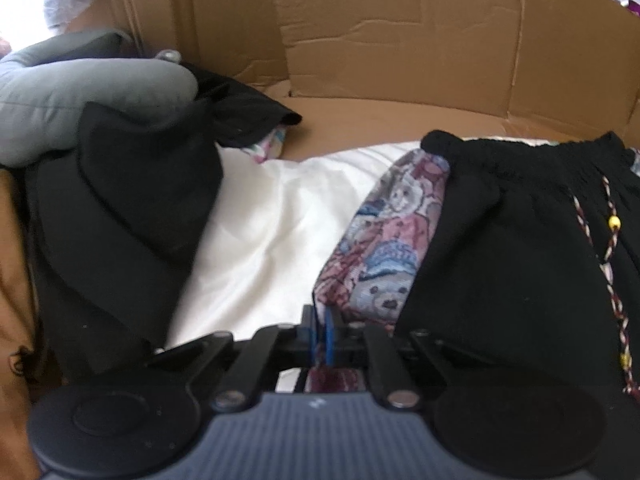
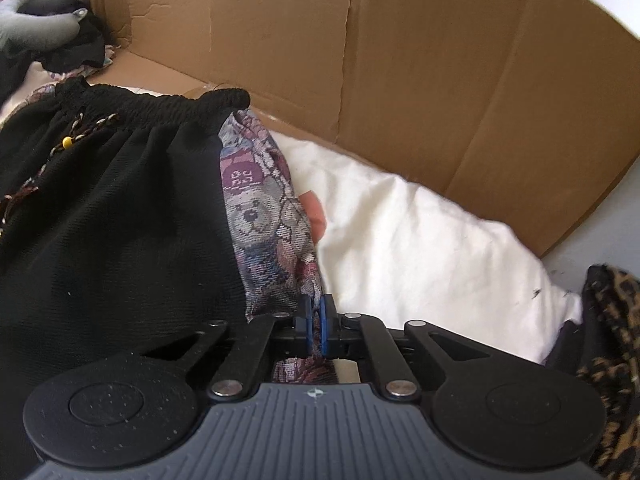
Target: Fold clothes
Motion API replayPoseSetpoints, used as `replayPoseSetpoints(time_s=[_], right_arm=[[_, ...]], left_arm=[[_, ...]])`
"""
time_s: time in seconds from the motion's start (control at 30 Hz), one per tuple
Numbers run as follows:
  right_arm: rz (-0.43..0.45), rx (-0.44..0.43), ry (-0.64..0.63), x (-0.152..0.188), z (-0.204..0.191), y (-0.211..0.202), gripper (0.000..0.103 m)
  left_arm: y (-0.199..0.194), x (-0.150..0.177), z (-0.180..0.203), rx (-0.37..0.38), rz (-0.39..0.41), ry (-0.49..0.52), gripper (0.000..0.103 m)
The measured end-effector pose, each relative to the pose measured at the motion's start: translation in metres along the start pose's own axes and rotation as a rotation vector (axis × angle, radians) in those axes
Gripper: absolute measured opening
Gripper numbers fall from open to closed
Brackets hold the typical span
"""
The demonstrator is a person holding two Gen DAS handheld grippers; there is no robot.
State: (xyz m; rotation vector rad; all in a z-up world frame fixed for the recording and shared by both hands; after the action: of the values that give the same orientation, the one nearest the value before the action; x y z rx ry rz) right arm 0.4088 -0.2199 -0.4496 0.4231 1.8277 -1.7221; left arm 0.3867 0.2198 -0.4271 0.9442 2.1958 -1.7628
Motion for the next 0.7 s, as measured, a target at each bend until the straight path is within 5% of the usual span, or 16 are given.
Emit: replayPoseSetpoints(time_s=[0.23,0.43,0.57,0.7], right_arm=[[-0.01,0.03,0.013,-0.002,0.004,0.004,0.0],[0.018,-0.073,0.135,-0.01,0.012,-0.002,0.005],[0.039,-0.074,0.118,-0.018,0.01,0.004,0.037],[0.022,-0.076,0.105,-0.015,0.001,0.017,0.036]], left_arm=[[0.007,0.003,-0.003,-0.04,-0.022,0.027,0.005],[0.006,-0.002,-0.004,-0.008,-0.02,-0.007,0.011],[0.003,-0.005,-0.007,0.002,0.003,-0.042,0.019],[0.006,-0.007,-0.007,0.002,-0.006,-0.036,0.02]])
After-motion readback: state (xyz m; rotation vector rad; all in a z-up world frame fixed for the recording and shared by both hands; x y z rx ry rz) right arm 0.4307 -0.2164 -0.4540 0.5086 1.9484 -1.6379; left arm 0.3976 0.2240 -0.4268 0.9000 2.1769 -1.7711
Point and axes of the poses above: each gripper's, at about its wrist camera, not at the fingertips, and y roughly the way its jaws point, z to its right, x to its underside, the point moved 8 cm from there along y, roughly the way its jaws point, and after that the axes turned 13 degrees about y, right-handed, at the moved point
